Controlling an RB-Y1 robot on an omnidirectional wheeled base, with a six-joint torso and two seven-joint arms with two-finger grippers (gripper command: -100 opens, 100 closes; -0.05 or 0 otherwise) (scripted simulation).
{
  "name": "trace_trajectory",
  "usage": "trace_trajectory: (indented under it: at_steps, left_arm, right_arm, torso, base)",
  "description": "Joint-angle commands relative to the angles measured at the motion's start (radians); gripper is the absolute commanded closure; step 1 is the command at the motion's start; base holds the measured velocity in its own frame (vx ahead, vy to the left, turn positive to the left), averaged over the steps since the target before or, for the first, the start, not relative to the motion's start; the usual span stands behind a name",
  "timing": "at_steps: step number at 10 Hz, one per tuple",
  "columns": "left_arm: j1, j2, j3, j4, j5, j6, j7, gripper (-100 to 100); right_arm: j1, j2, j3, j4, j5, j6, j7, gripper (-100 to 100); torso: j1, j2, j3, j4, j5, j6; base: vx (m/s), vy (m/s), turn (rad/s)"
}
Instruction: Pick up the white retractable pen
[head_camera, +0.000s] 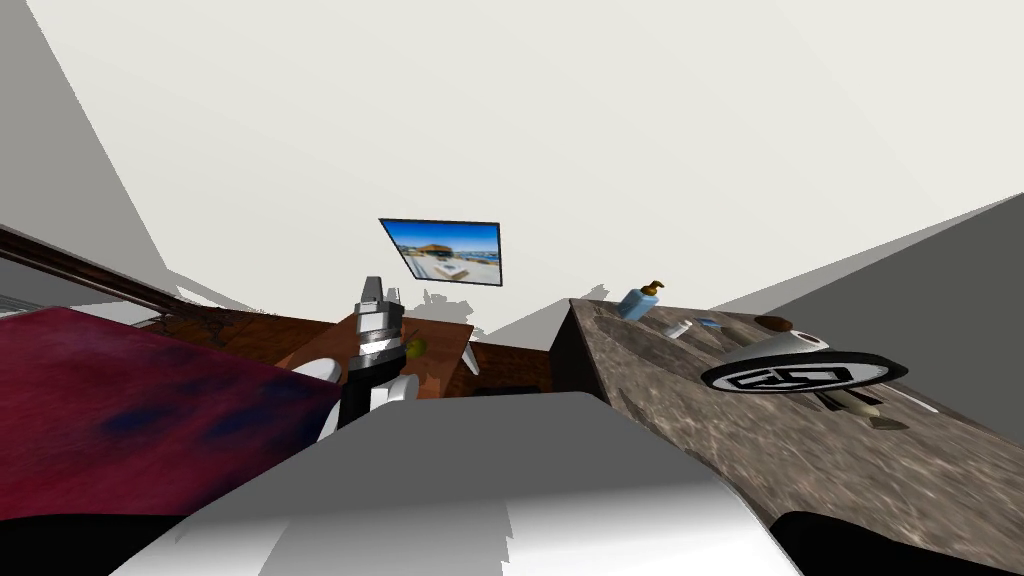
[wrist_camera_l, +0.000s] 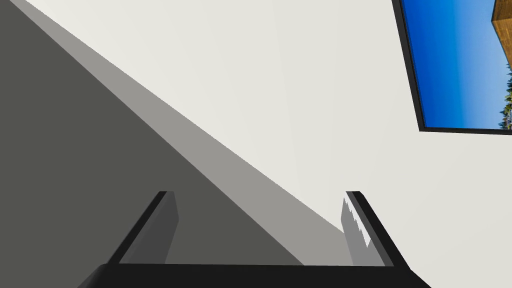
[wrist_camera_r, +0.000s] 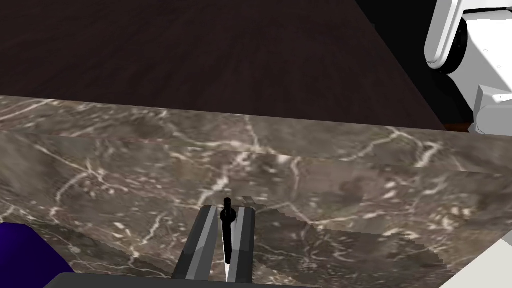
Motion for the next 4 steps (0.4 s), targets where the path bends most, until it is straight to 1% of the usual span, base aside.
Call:
trace_trajectory:
  at_steps: [1, 2, 3, 4]
  left_arm:
    - [0.0, 0.0, 0.0, 0.0, 0.0, 0.0, 0.0, 0]
    - [0.0, 0.0, 0.0, 0.0, 0.0, 0.0, 0.0, 0]
    - [0.0, 0.0, 0.0, 0.0, 0.0, 0.0, 0.0, 0]
    - [0.0, 0.0, 0.0, 0.0, 0.0, 0.0, 0.0, 0]
  right_arm:
    - [0.032, -0.001, -0.019, -0.026, -0.001, -0.009, -0.003, 100]
    - [0.049, -0.002, -0.029, -0.04, -0.002, -0.013, -0.006, 100]
    - [0.036, -0.004, -0.023, -0.029, -0.002, -0.011, -0.005, 100]
    - [0.038, -0.004, -0.024, -0.031, -0.002, -0.011, -0.007, 0]
  torso:
    - [0.0, 0.0, 0.0, 0.0, 0.0, 0.0]
    - [0.001, 0.0, 0.0, 0.0, 0.001, 0.001]
    - [0.001, 0.0, 0.0, 0.0, 0.0, 0.0]
    - [0.0, 0.0, 0.0, 0.0, 0.0, 0.0]
  base:
    - [0.001, 0.0, -0.066]
    - [-0.001, -0.001, -0.075]
    - [-0.002, 0.001, -0.011]
    - [0.0, 0.0, 0.0]
